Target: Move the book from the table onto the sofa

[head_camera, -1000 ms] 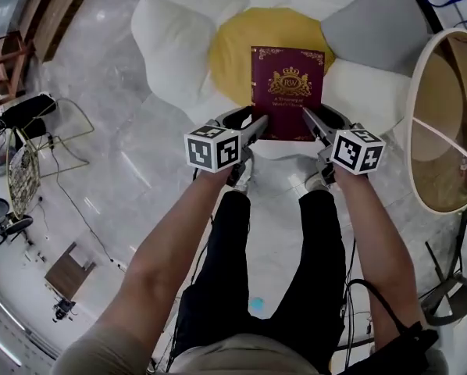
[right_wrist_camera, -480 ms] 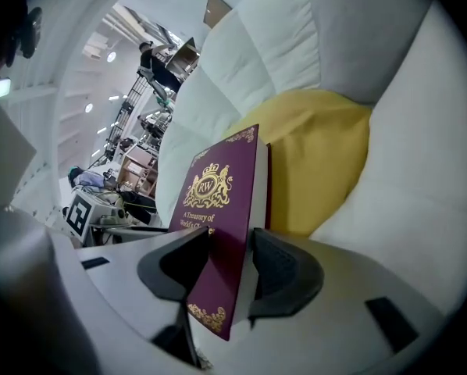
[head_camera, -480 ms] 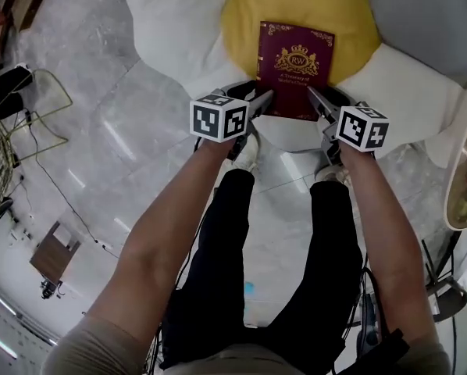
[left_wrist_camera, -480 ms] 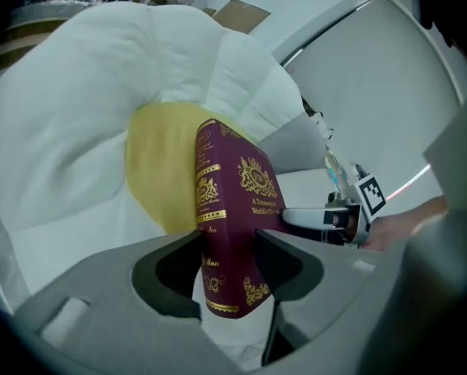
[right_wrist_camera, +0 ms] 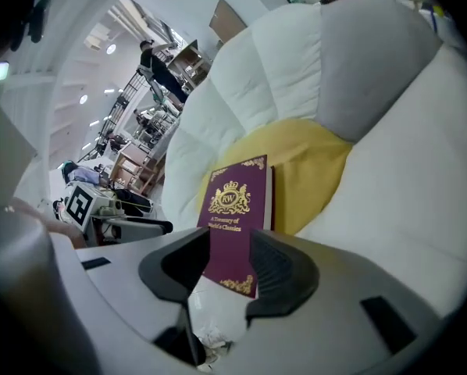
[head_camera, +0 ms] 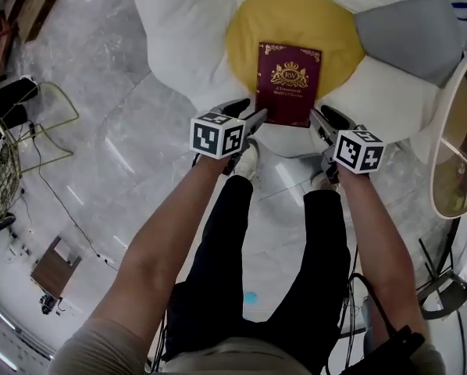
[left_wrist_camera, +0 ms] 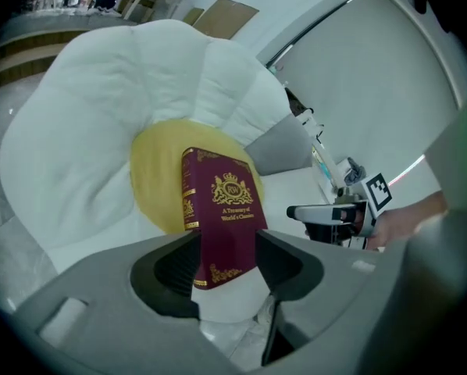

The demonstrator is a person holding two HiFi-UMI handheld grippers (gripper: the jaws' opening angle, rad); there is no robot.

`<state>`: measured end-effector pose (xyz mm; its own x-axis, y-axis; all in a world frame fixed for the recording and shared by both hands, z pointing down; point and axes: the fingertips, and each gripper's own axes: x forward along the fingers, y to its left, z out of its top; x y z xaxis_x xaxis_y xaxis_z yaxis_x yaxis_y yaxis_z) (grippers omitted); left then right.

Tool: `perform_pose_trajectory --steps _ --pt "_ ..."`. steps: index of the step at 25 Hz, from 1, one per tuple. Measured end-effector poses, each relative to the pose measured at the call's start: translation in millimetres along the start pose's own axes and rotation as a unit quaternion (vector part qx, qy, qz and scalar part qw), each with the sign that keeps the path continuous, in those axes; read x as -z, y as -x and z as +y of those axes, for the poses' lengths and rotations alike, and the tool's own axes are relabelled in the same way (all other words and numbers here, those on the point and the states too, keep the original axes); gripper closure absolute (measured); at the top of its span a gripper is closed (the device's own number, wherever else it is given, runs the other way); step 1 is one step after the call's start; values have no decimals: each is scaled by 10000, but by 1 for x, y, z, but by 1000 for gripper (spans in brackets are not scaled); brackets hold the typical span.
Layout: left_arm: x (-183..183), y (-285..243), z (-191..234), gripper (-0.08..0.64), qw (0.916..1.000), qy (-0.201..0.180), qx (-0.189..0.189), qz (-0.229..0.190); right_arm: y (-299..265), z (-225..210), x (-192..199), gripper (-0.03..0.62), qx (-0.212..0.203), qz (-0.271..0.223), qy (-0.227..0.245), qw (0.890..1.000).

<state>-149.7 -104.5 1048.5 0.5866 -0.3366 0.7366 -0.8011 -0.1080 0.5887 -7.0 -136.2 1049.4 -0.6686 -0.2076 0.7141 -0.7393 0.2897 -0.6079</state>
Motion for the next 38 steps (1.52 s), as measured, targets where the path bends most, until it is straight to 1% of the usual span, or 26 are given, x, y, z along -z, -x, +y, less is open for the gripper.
perform_pose_trajectory --steps 2,5,7,10,14,18,20,23,26,29,32,35,38 --pt "-7 26 -21 348 10000 -78 36 -25 30 18 -2 458 39 -6 135 9999" --pt "-16 70 -66 348 9996 -205 171 -86 81 49 -3 529 106 54 372 9992" --pt "-20 101 -101 349 9990 -305 329 -87 115 73 -4 555 99 54 398 9991" --pt "-24 148 -155 355 9969 -494 616 -60 166 117 -11 566 -82 -42 394 9992" --pt "-40 206 -225 417 9914 -869 969 -139 232 173 -27 572 -293 -178 757 9965" --pt "-46 267 -293 513 9861 -1175 1176 -74 305 229 -32 575 -434 -243 1195 9916" --pt "-52 297 -326 551 9819 -1378 1298 -86 342 254 -39 577 -467 -338 1435 9880" --pt "-58 338 -369 552 9744 -1703 1456 -164 392 283 -51 578 -414 -530 1628 9844" --pt "-66 377 -407 552 9664 -1918 1676 -349 433 310 -65 578 -315 -764 1818 9799" --pt "-65 414 -443 552 9568 -2192 1848 -475 471 341 -66 578 -247 -913 2074 9737" --pt "-65 442 -468 552 9464 -2523 1941 -542 496 366 -67 578 -175 -1091 2320 9664" --pt "-66 457 -487 552 9373 -2756 2036 -637 514 382 -70 578 -135 -1283 2460 9607" --pt "-67 468 -494 552 9326 -2927 1992 -705 525 397 -73 578 -147 -1456 2510 9568"
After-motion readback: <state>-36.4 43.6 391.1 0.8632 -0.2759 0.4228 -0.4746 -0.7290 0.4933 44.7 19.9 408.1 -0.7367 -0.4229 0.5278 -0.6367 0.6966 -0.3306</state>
